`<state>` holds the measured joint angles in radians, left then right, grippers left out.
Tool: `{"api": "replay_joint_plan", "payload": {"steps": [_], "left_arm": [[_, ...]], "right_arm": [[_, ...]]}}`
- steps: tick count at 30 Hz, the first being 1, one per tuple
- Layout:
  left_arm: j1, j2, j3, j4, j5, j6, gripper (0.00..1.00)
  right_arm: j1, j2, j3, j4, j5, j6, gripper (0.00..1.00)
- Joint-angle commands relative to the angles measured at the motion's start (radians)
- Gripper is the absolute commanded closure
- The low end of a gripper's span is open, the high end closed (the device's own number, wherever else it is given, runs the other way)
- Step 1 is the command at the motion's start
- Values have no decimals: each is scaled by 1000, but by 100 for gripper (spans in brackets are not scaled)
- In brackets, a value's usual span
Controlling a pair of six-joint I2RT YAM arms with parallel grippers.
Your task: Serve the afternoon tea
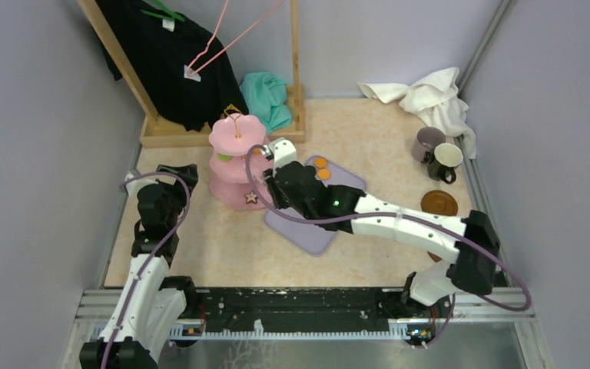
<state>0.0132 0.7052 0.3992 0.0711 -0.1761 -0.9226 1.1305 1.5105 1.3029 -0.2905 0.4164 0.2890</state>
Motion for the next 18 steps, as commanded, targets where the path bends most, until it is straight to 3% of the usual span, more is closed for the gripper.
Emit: {"api": "replay_joint_plan", "payload": {"steps": [1,11,18], "left_arm": [[6,2,12,28,-4,15,1],[7,2,1,39,13,4,1],[6,-1,-4,42,18,-1,1]], "right_arm": [[7,-163,-123,28,113,29,70],[-76,-288,-382,26,149,148,70],[-176,-244,-489,82,101,188,69]]}}
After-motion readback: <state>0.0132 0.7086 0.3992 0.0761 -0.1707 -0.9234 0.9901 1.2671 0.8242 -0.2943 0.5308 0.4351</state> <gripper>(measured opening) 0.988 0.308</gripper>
